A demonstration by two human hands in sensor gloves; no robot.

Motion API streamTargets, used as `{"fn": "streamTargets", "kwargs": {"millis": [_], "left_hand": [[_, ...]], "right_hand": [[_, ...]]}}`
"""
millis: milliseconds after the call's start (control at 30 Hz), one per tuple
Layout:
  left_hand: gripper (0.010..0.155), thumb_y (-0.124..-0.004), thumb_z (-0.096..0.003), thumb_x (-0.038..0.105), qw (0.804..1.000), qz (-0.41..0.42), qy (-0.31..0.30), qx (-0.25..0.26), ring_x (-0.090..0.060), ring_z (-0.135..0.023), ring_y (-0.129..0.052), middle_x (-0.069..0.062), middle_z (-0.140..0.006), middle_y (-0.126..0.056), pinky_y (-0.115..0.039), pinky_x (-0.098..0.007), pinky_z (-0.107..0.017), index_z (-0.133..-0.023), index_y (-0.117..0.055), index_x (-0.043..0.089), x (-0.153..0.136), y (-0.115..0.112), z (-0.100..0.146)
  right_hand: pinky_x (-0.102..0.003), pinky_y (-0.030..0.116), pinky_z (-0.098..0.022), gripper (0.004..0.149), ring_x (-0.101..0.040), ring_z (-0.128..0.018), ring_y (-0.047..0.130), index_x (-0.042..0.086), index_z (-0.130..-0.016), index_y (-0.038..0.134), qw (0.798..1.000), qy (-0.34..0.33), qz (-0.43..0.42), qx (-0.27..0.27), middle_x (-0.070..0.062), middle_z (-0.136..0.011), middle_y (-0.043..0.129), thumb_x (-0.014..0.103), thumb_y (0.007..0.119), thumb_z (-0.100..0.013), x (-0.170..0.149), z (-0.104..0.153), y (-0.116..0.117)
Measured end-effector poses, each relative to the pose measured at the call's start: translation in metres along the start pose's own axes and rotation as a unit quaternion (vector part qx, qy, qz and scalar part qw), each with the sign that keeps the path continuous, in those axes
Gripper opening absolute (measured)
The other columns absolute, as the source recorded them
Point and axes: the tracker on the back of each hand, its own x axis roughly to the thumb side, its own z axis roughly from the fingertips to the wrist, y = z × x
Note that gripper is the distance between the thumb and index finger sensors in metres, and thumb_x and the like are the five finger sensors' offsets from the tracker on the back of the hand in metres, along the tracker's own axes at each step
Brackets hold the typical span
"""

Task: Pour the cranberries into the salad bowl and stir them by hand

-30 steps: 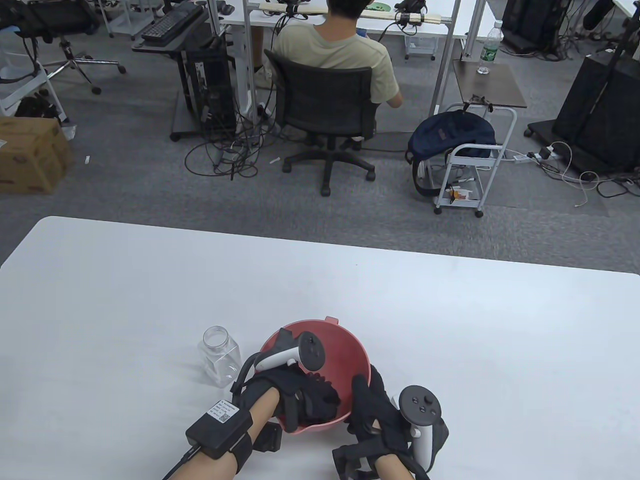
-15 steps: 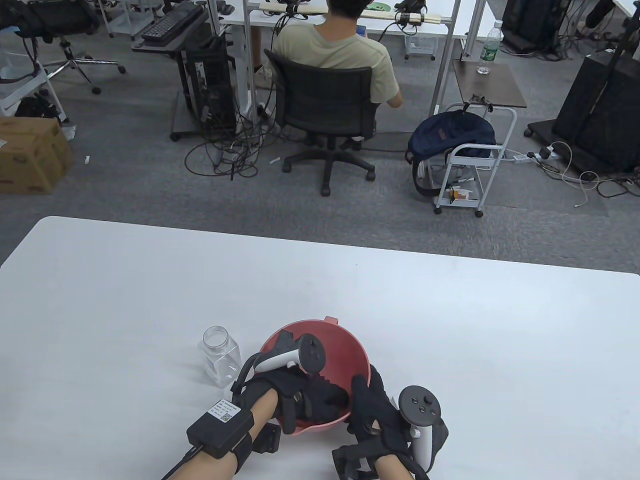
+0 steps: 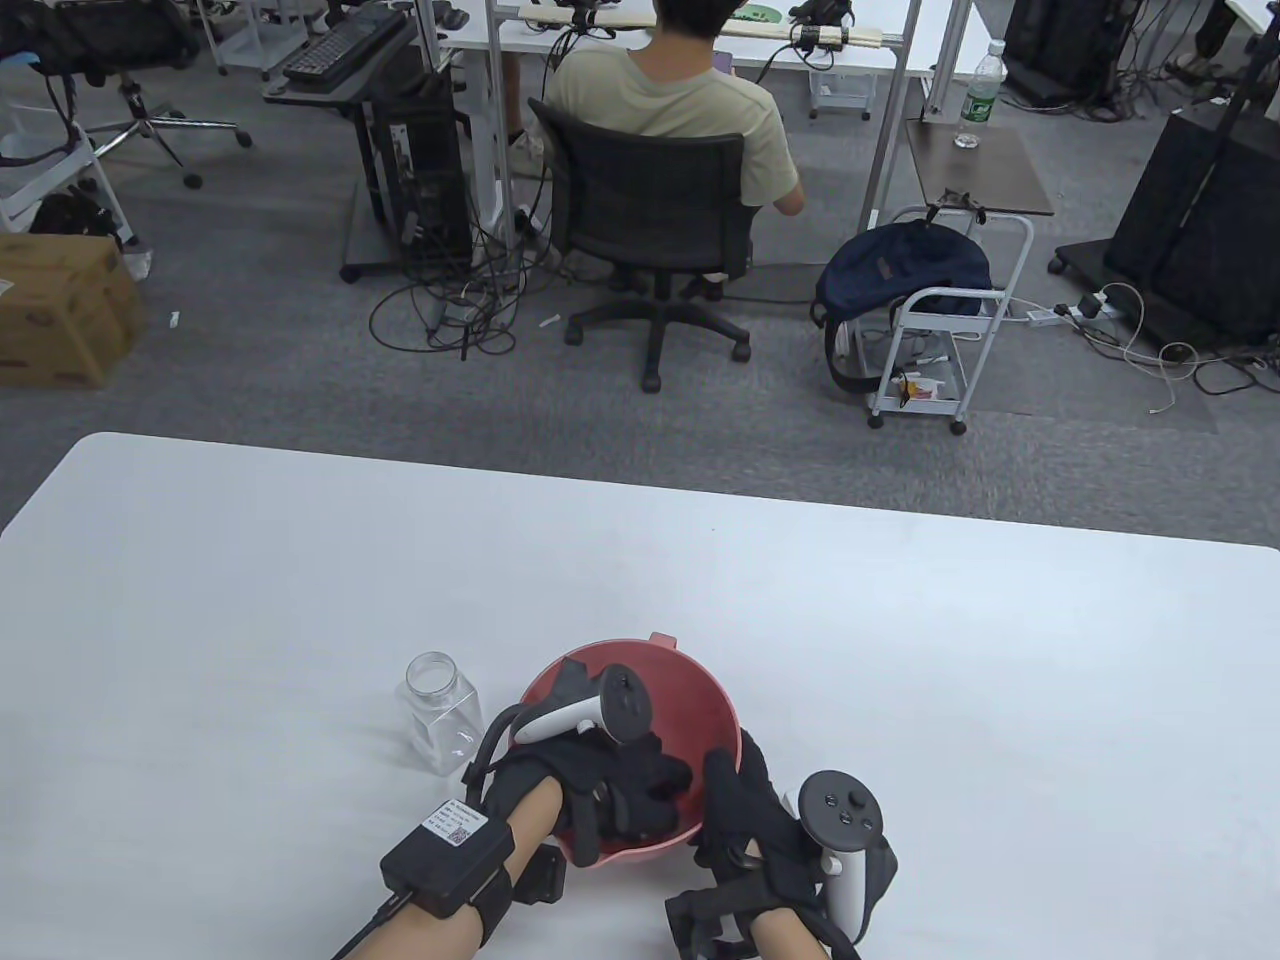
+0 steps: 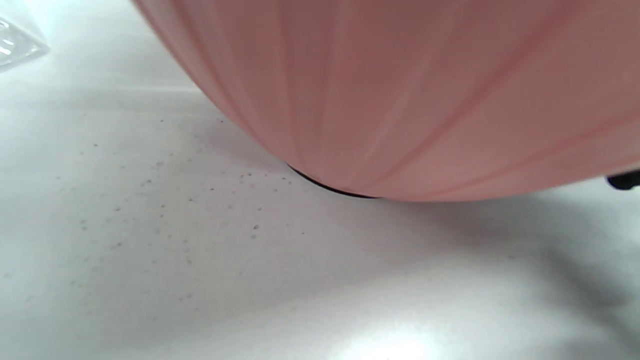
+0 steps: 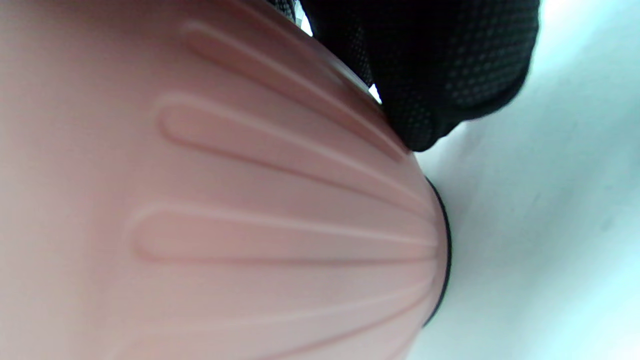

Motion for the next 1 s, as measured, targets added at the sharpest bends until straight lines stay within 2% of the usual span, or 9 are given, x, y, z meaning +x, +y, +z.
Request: {"fn": "streamTargets", "kwargs": {"millis": [67, 467, 667, 833, 1000], "left_hand": [[0.073, -0.069, -0.0390, 0.087, 1.000, 0.006, 0.003, 0.001, -0.015, -0.119, -0.043, 0.014, -0.126, -0.047, -0.068, -0.037, -0.083, -0.107, -0.052, 0.067, -0.0005, 0.0003, -0.0003], [0.072, -0.067, -0.0451, 0.083, 1.000, 0.024, 0.009, -0.010, -0.023, -0.114, -0.061, 0.005, -0.126, -0.049, -0.077, -0.034, -0.077, -0.111, -0.051, 0.057, -0.0024, 0.0019, -0.0007], [0.077, -0.065, -0.0483, 0.082, 1.000, 0.028, 0.007, -0.013, -0.028, -0.109, -0.068, -0.002, -0.125, -0.056, -0.080, -0.033, -0.074, -0.114, -0.048, 0.044, -0.0034, 0.0026, -0.0011], [0.078, -0.065, -0.0490, 0.081, 0.999, 0.026, 0.018, -0.017, -0.025, -0.101, -0.081, 0.002, -0.119, -0.069, -0.082, -0.029, -0.071, -0.114, -0.052, 0.040, -0.0043, 0.0025, -0.0012], [0.071, -0.065, -0.0486, 0.081, 0.999, 0.019, 0.031, -0.020, -0.014, -0.091, -0.095, 0.008, -0.109, -0.083, -0.090, -0.020, -0.064, -0.109, -0.064, 0.045, -0.0045, 0.0025, -0.0011]], "right_hand": [[-0.040, 0.088, -0.039, 0.075, -0.040, -0.061, 0.094, 0.027, -0.108, 0.047, 1.000, 0.000, 0.000, 0.000, -0.020, -0.105, 0.070, 0.072, 0.055, -0.049, 0.0001, 0.0001, -0.0001], [-0.040, 0.088, -0.039, 0.075, -0.039, -0.062, 0.094, 0.026, -0.108, 0.046, 1.000, 0.000, -0.001, 0.002, -0.019, -0.105, 0.070, 0.072, 0.055, -0.049, 0.0001, -0.0002, -0.0005], [-0.040, 0.088, -0.039, 0.075, -0.039, -0.062, 0.094, 0.026, -0.109, 0.046, 1.000, 0.000, -0.001, 0.002, -0.020, -0.105, 0.069, 0.072, 0.056, -0.049, 0.0002, -0.0001, -0.0005], [-0.040, 0.088, -0.039, 0.075, -0.040, -0.062, 0.094, 0.027, -0.108, 0.047, 1.000, 0.000, -0.002, 0.002, -0.019, -0.105, 0.069, 0.072, 0.056, -0.049, 0.0001, -0.0001, -0.0005], [-0.040, 0.087, -0.040, 0.075, -0.040, -0.062, 0.094, 0.027, -0.108, 0.047, 1.000, 0.000, -0.002, 0.002, -0.020, -0.105, 0.070, 0.072, 0.056, -0.049, 0.0001, -0.0001, -0.0005]]}}
